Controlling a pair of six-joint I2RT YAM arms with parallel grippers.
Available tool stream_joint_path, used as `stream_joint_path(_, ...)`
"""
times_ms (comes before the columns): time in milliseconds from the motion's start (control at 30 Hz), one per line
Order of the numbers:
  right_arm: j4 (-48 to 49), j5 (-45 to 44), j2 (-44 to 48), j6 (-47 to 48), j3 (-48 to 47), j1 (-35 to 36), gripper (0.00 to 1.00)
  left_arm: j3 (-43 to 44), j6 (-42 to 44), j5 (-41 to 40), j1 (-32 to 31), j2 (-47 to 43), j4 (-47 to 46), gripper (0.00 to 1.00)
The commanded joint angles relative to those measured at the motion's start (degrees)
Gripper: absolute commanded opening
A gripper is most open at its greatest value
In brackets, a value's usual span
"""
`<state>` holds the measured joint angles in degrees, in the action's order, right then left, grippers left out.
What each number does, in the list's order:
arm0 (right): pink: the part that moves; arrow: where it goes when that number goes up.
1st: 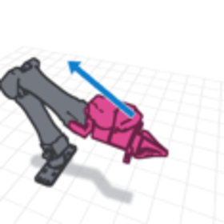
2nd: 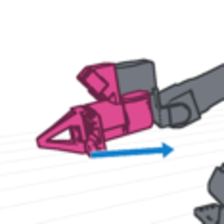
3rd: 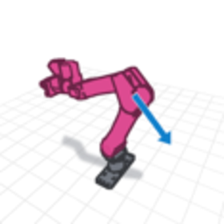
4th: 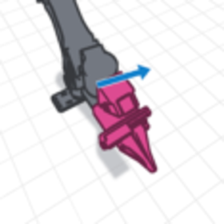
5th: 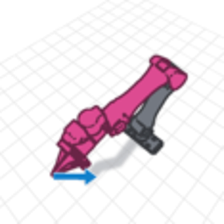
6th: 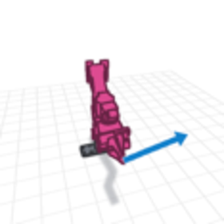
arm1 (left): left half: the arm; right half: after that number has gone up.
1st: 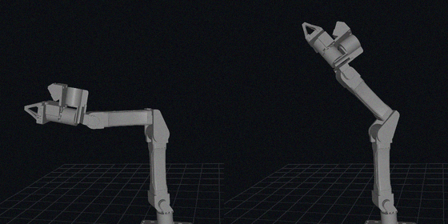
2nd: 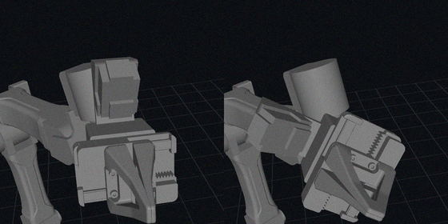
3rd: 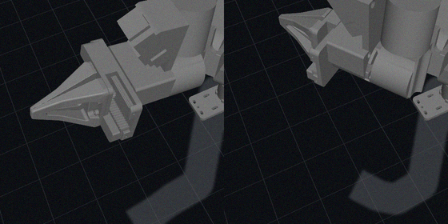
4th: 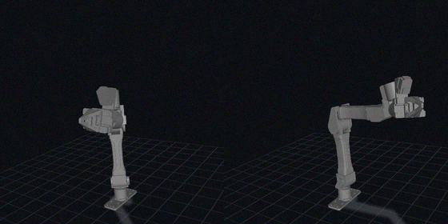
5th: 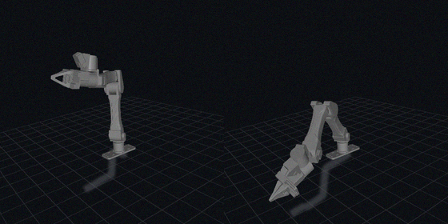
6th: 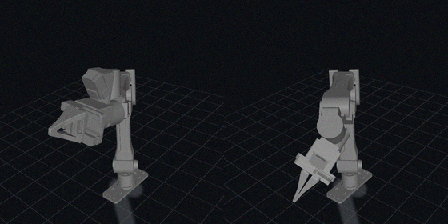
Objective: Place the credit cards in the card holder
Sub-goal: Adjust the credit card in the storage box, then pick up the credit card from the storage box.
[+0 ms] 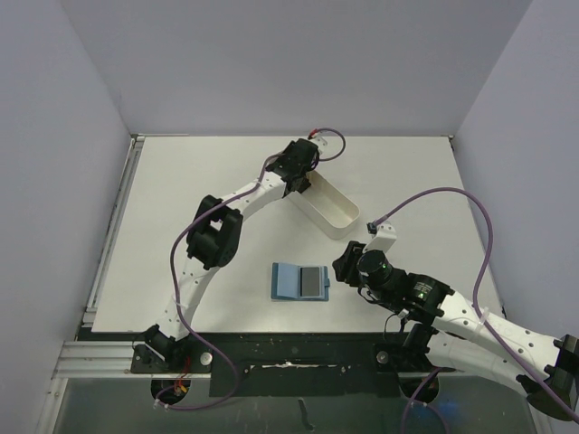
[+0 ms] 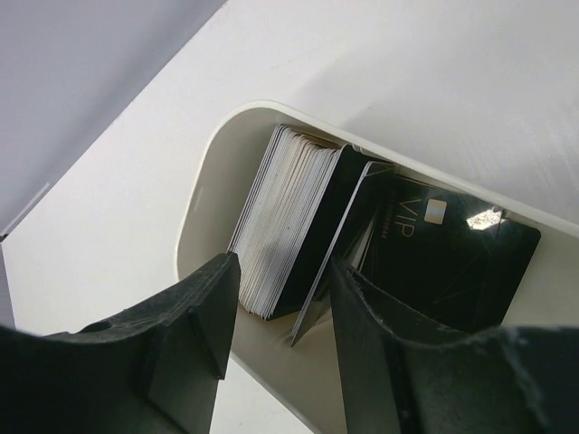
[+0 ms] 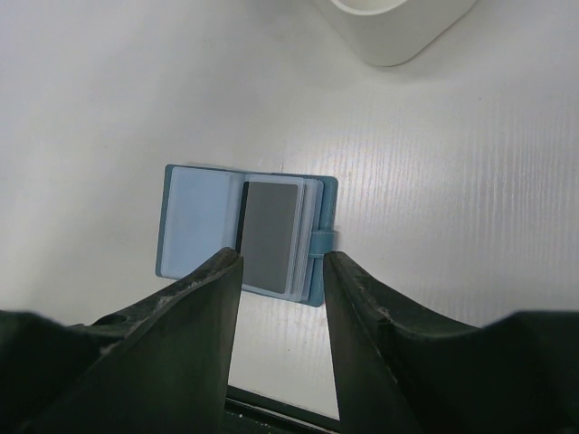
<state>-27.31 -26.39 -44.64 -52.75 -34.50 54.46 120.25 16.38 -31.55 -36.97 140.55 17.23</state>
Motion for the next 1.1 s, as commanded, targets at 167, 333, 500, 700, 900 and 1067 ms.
stream_joint_path(167, 0.8, -2.3, 0.3, 0.2, -2.2, -0.1, 0.42, 3.9, 2.0, -1.7, 0.5, 2.3, -2.8, 0.35)
stream_joint_path(333, 0.9, -2.4, -0.1, 0.3, -2.5, -0.2, 0.42, 4.3, 2.4, -1.0, 0.7, 2.4, -2.7, 0.30)
stream_joint_path(500, 0.9, -2.3, -0.3, 0.2, -2.5, -0.2, 0.42, 4.5, 2.8, -1.3, 0.7, 2.1, -2.6, 0.25)
stream_joint_path(700, 0.9, -2.2, 0.0, 0.2, -2.3, -0.2, 0.42, 5.4, 3.5, -2.3, 0.7, 1.9, -2.6, 0.23)
stream_joint_path(900, 0.7, -2.3, 0.6, -0.1, -1.9, -0.2, 0.42, 6.3, 4.1, -3.0, 0.7, 1.8, -2.4, 0.17)
stream_joint_path(1067, 0.9, -2.3, 0.6, 0.0, -1.8, -0.2, 0.43, 6.7, 4.3, -3.2, 0.7, 1.4, -2.3, 0.15)
